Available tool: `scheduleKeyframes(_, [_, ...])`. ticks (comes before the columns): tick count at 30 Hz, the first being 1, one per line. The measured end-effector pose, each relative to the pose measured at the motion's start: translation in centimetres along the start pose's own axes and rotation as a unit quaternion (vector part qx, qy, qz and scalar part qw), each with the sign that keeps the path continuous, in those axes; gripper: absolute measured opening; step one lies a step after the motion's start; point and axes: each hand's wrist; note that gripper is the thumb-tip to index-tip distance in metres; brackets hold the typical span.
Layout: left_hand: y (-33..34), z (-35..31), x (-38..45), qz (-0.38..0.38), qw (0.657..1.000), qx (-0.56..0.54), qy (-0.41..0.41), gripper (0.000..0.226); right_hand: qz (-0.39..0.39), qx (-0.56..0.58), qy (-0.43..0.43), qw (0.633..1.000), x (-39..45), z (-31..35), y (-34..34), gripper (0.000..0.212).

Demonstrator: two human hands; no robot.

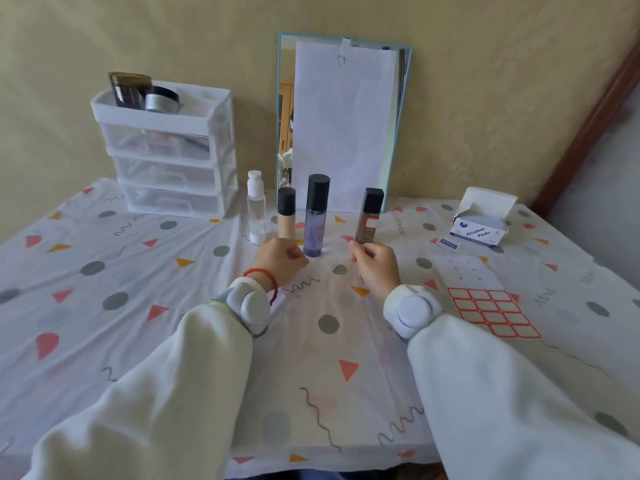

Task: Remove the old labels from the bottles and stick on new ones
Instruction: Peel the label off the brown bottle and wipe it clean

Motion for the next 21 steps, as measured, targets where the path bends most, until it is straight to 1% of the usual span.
scheduleKeyframes(3, [0.6, -0.4, 0.7, -0.004, 1.000, -0.021, 0.001, 0.015, 0.019, -0.009, 0.010, 1.000, 0.7, 0.1, 0.3, 0.039])
scheduleKeyframes(5, [0.8, -0.7, 1.3, -0.033, 0.999, -0.026, -0.007, 0.025, 0.021, -0.023, 0.000, 1.000, 1.4, 0.4, 0.6, 0.037])
scheduleKeyframes(6, [0.9, -0.9, 1.5, -0.052, 0.998, -0.019, -0.009, 0.027, 0.024, -0.035, -0.004, 0.999, 1.8, 0.5, 0.7, 0.032])
scheduleKeyframes(8, [1.0, -1.0, 1.7, -0.087, 0.996, -0.012, -0.013, 0.025, 0.049, -0.053, 0.006, 0.997, 2.7, 0.5, 1.1, 0.014])
scheduleKeyframes(9, [1.1, -1.1, 1.7, -0.103, 0.994, -0.017, -0.017, 0.023, 0.065, -0.056, 0.016, 0.996, 3.0, 0.5, 1.2, 0.013])
scheduleKeyframes(11, [1.3, -1.1, 2.0, -0.127, 0.991, -0.029, -0.027, 0.022, 0.094, -0.060, 0.035, 0.993, 3.4, 0.4, 1.7, 0.025])
scheduleKeyframes(13, [1.4, -0.8, 2.3, -0.129, 0.990, -0.043, -0.036, 0.021, 0.108, -0.066, 0.042, 0.991, 3.6, 0.2, 2.2, 0.031])
scheduleKeyframes(15, [1.4, -0.4, 2.5, -0.117, 0.991, -0.049, -0.036, 0.017, 0.099, -0.084, 0.039, 0.991, 3.8, -0.2, 2.8, 0.030])
scheduleKeyframes(17, [1.5, 0.0, 2.6, -0.103, 0.993, -0.041, -0.034, 0.017, 0.084, -0.117, 0.018, 0.989, 4.0, -0.6, 3.1, 0.024])
scheduleKeyframes(21, [1.9, 0.5, 2.8, -0.095, 0.994, -0.060, 0.001, 0.027, 0.074, -0.131, -0.002, 0.989, 4.2, -1.1, 3.1, 0.009])
Point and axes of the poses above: each hand's wrist, its own x-axis towards the middle knuckle, its own y-axis out of the palm, z = x × y, and after that the axes turned 12 degrees about -x, right-handed
